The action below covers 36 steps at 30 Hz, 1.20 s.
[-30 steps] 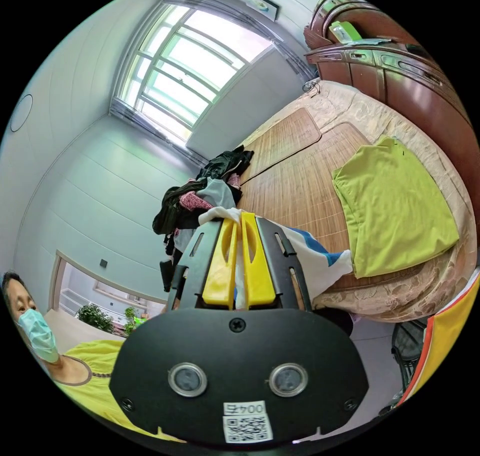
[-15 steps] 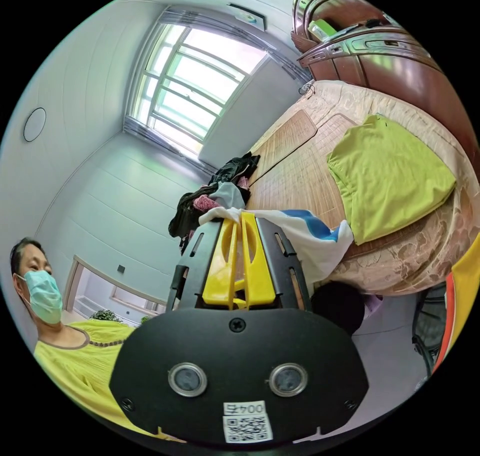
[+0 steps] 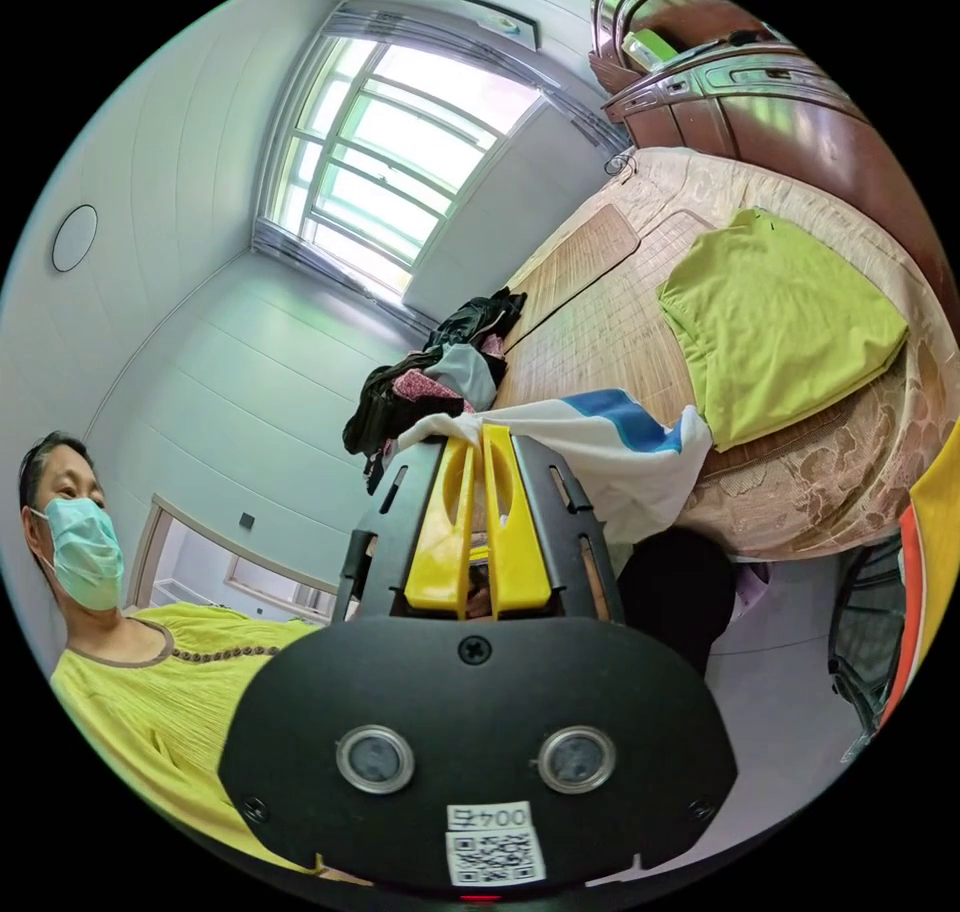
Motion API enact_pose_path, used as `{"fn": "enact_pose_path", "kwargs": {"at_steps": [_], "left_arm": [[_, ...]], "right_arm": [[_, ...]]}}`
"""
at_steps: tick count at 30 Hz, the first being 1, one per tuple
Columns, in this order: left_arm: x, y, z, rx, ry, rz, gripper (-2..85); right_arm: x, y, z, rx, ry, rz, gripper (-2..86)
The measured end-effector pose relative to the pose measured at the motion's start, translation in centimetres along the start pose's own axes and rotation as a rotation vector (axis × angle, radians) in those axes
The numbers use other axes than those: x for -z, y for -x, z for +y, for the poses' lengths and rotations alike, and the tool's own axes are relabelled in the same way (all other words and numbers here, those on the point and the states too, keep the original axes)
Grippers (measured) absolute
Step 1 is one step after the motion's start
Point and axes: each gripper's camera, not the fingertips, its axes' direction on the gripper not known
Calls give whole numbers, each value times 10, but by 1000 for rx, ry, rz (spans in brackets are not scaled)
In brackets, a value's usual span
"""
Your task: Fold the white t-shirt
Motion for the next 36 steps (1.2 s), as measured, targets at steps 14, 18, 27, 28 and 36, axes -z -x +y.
{"fn": "enact_pose_path", "kwargs": {"at_steps": [14, 18, 27, 28, 36], "left_arm": [[204, 37, -36, 67, -510, -252, 20], [192, 62, -105, 32, -329, -270, 27], [149, 148, -26, 225, -179, -87, 113], [151, 149, -17, 229, -188, -96, 123], [176, 103, 75, 107, -287, -38, 173]], "right_arm": [[-76, -19, 7, 88, 224, -51, -5], [-122, -20, 3, 47, 275, -152, -5], [-190, -58, -19, -165, 285, -269, -5], [-197, -58, -22, -163, 298, -263, -5], [-259, -42, -32, -119, 390, -207, -5]]}}
